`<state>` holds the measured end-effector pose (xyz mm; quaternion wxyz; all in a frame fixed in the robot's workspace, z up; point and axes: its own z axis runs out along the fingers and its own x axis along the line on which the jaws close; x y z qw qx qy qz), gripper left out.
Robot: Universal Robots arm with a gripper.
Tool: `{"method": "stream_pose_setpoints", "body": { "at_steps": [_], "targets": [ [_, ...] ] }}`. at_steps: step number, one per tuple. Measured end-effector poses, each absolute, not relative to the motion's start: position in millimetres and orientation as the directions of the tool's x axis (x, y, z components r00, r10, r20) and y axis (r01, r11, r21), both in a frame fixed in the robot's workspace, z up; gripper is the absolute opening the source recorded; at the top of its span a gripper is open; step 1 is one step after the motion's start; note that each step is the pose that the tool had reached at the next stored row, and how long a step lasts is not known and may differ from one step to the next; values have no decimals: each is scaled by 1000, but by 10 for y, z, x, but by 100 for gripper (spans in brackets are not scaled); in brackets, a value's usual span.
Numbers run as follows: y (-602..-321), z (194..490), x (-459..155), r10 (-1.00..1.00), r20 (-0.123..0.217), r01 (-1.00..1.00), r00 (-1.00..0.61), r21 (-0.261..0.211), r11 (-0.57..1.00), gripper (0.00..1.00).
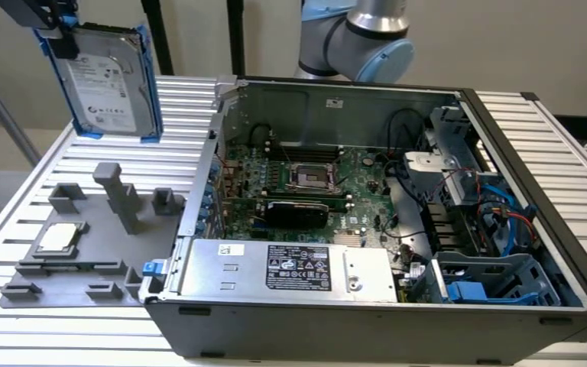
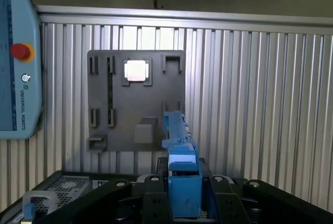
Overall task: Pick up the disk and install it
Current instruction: 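Pick up the disk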
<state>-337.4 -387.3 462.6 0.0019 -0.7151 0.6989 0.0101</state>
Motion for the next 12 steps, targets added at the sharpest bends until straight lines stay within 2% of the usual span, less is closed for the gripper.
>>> {"method": "stream_pose_setpoints", "body": {
  "at_steps": [12],
  "targets": [
    [-3961, 4780, -2948, -1000, -17, -1000, 23, 11, -23, 33]
  ]
}}
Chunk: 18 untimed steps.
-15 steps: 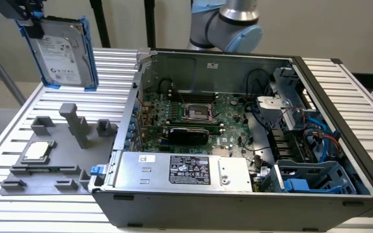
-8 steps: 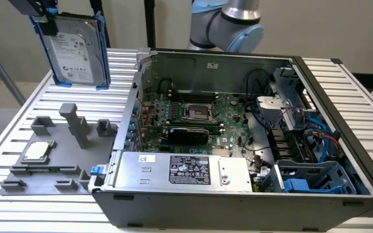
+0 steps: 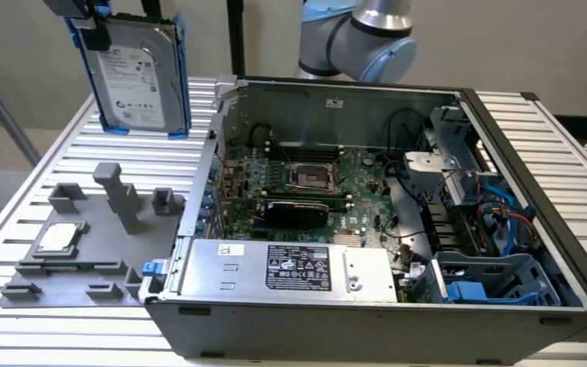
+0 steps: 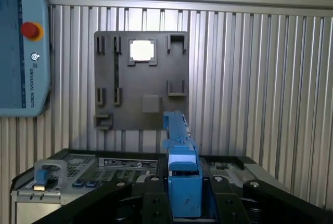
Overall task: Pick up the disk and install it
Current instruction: 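Pick up the disk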
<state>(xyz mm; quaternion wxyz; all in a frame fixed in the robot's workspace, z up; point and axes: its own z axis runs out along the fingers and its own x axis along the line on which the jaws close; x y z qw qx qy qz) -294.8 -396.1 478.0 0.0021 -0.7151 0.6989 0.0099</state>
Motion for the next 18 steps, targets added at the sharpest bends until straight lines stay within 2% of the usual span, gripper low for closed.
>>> {"method": "stream_pose_setpoints", "body": {
  "at_steps": [18],
  "targets": [
    [-4248, 4891, -2331, -1000, -19, -1000, 23, 10, -23, 33]
  ]
}}
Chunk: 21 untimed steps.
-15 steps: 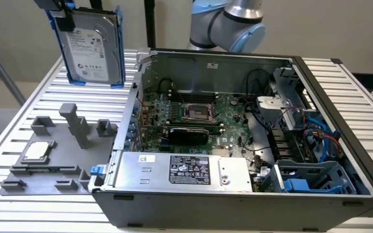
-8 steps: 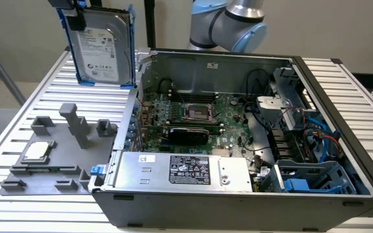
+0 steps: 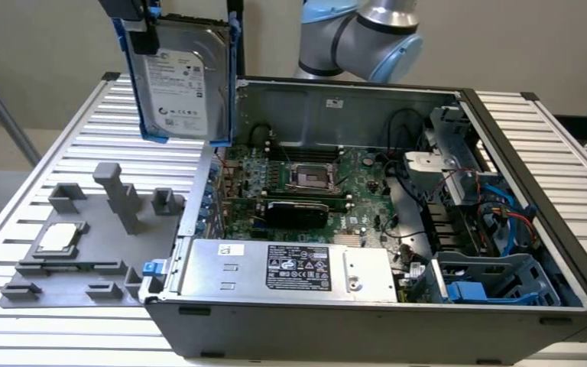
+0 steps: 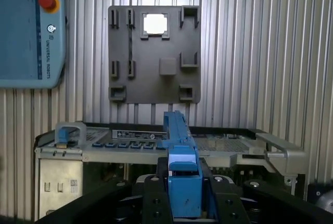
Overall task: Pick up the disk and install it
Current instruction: 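Pick up the disk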
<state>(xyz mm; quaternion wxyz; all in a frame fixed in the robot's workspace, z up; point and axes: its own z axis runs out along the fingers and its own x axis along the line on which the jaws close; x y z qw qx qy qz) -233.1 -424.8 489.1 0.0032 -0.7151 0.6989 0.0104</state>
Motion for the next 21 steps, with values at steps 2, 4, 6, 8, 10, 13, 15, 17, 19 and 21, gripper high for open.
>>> {"method": "stream_pose_setpoints", "body": {
  "at_steps": [2, 4, 6, 8, 10, 13, 15, 17, 19, 21],
  "targets": [
    [-4286, 4893, -2244, -1000, -21, -1000, 23, 10, -23, 33],
    [-4321, 4893, -2156, -999, -24, -1000, 23, 9, -23, 33],
    [-4354, 4892, -2067, -999, -27, -1000, 23, 8, -23, 33],
    [-4387, 4891, -1978, -999, -31, -1000, 23, 7, -23, 33],
    [-4420, 4892, -1892, -999, -34, -1000, 23, 6, -23, 33],
    [-4469, 4892, -1767, -999, -39, -1000, 23, 3, -23, 33],
    [-4502, 4892, -1685, -999, -43, -1000, 23, 1, -23, 33],
    [-4535, 4892, -1609, -999, -46, -1000, 23, -2, -23, 33],
    [-4569, 4892, -1548, -999, -49, -1000, 24, -9, -23, 33],
    [-4605, 4892, -1502, -998, -51, -999, 24, -23, -23, 33]
  ]
}}
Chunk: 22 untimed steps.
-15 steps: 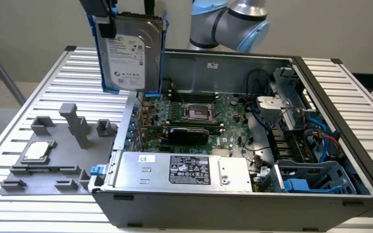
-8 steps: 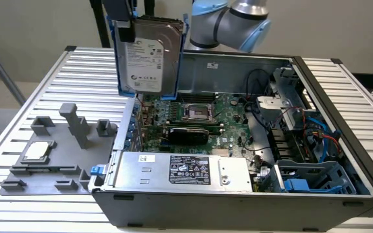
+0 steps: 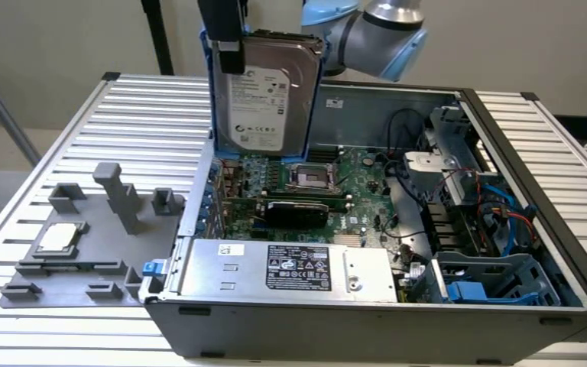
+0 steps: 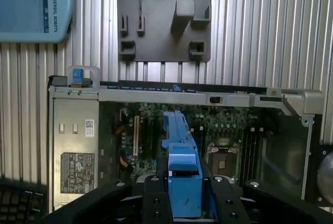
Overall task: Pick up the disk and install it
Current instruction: 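Pick up the disk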
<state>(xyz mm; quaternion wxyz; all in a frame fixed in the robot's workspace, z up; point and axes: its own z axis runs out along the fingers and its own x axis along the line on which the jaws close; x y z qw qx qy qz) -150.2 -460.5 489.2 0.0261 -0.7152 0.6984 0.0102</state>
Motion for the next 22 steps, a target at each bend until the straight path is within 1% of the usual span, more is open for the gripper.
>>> {"method": "stream_pose_setpoints", "body": {
  "at_steps": [3, 6, 15, 22],
  "targets": [
    [-4662, 4892, -1435, -998, -53, -999, 26, -47, -23, 33],
    [-4697, 4881, -1344, -998, -53, -998, 26, -59, -23, 33],
    [-4763, 4819, -1032, -998, -52, -996, 27, -82, -23, 33],
    [-4840, 4772, -732, -998, -52, -996, 28, -84, -23, 33]
  ]
}}
